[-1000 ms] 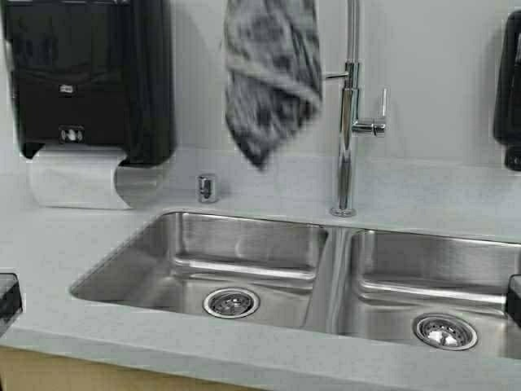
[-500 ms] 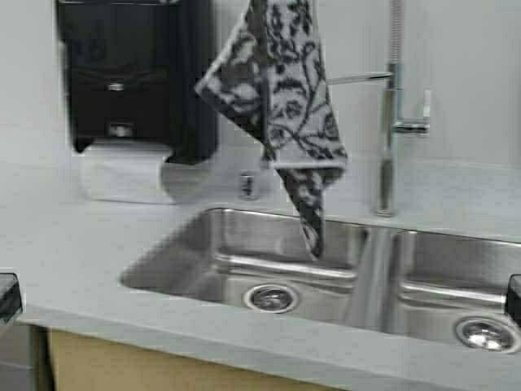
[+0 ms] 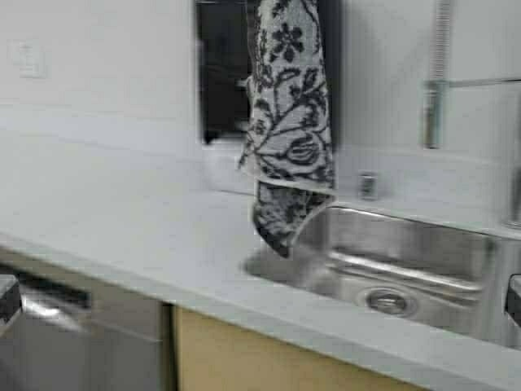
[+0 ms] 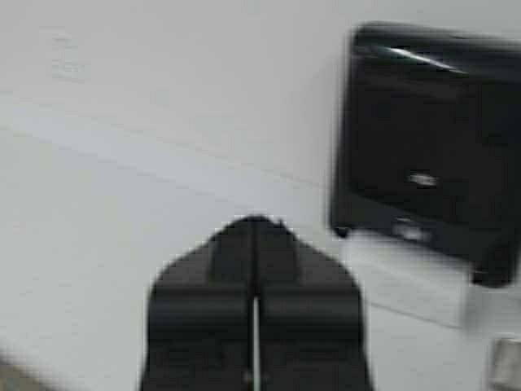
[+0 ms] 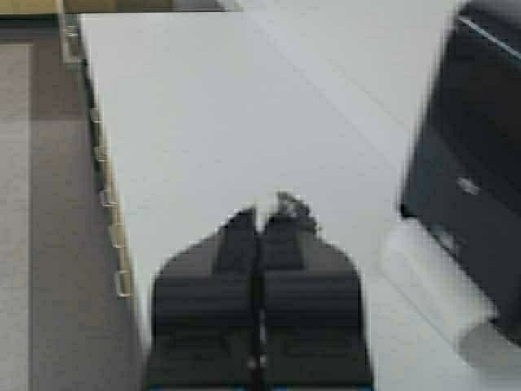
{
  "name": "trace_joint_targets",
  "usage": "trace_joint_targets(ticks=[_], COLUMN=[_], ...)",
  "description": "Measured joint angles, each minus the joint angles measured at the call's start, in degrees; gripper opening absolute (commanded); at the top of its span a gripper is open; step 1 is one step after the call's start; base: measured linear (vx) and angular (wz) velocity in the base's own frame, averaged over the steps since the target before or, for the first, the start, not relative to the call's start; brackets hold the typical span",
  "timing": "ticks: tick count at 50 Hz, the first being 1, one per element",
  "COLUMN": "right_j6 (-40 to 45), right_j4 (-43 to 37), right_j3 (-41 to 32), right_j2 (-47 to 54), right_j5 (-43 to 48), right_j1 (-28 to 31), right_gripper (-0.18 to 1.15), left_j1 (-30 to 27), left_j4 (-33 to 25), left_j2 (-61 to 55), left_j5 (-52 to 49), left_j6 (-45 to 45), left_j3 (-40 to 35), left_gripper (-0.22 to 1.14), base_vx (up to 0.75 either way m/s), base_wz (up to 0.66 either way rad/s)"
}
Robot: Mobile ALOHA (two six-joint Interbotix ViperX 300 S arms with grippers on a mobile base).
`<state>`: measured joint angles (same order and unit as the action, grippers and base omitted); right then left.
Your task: Get the cloth and wipe up the spill under the wine glass
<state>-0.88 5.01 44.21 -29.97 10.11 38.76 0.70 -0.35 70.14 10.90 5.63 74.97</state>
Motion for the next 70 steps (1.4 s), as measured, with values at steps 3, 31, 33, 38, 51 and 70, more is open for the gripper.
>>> trace_joint_targets(ticks=[3,31,33,38,51,70], right_j6=[0.00,0.44,0.44,0.44,0.35,0.09], right_j4=[0.00,-0.18,-0.18,-0.18,-0.09,-0.18], right_j3=[0.00,0.44,0.62,1.05,1.58,2.46], right_j2=[0.00,-0.53,-0.44,-0.53,-0.44,-0.62], right_j5=[0.09,2.64,2.81,2.99,3.16,4.13], right_j1=[-0.53,-1.23,-1.67,-2.99,-3.96,-4.04], right_gripper=[0.06,0.06,0.06,0.06,0.06,0.06], left_j1=[0.00,0.00,0.00,0.00,0.00,0.00], left_j4=[0.00,0.00,0.00,0.00,0.09,0.62], left_j2=[0.09,0.09,0.09,0.18,0.18,0.18], left_j5=[0.00,0.00,0.00,0.09,0.00,0.00], left_j6=[0.00,0.62,0.79,0.97,0.53,-1.41], left_j3=[0.00,0.00,0.00,0.00,0.00,0.00], left_gripper=[0.03,0.02,0.02,0.02,0.02,0.02], base_vx=[-0.04,-0.07,-0.07,-0.06,-0.06,-0.07], base_wz=[0.48,0.49,0.43,0.42,0.43,0.49])
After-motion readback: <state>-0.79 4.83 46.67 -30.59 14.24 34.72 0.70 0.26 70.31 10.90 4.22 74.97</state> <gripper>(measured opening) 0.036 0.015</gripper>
